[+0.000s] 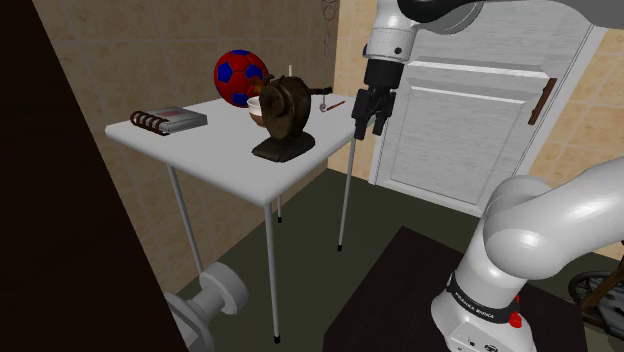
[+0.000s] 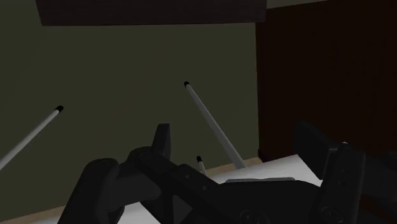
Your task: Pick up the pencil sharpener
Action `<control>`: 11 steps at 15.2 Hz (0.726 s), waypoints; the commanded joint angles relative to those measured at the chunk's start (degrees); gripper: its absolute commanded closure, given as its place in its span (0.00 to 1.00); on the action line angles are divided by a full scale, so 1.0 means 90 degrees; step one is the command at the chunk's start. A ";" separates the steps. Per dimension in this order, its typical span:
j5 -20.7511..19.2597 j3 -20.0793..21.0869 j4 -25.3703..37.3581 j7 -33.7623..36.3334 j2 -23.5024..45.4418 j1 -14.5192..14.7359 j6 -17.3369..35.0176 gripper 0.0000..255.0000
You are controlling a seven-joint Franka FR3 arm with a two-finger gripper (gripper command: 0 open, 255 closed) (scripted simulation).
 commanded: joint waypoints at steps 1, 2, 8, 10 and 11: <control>0.0000 0.0000 0.0000 0.0000 0.0000 0.0000 0.0000 0.00; -0.0075 -0.0033 0.0292 -0.0062 0.0280 -0.0002 -0.0069 0.00; -0.0461 -0.0194 0.2192 -0.0415 0.1931 0.0004 -0.0634 0.00; -0.0570 -0.0235 0.2894 -0.0532 0.2488 0.0006 -0.0879 0.00; -0.0620 -0.0253 0.3263 -0.0592 0.2770 0.0005 -0.1013 0.00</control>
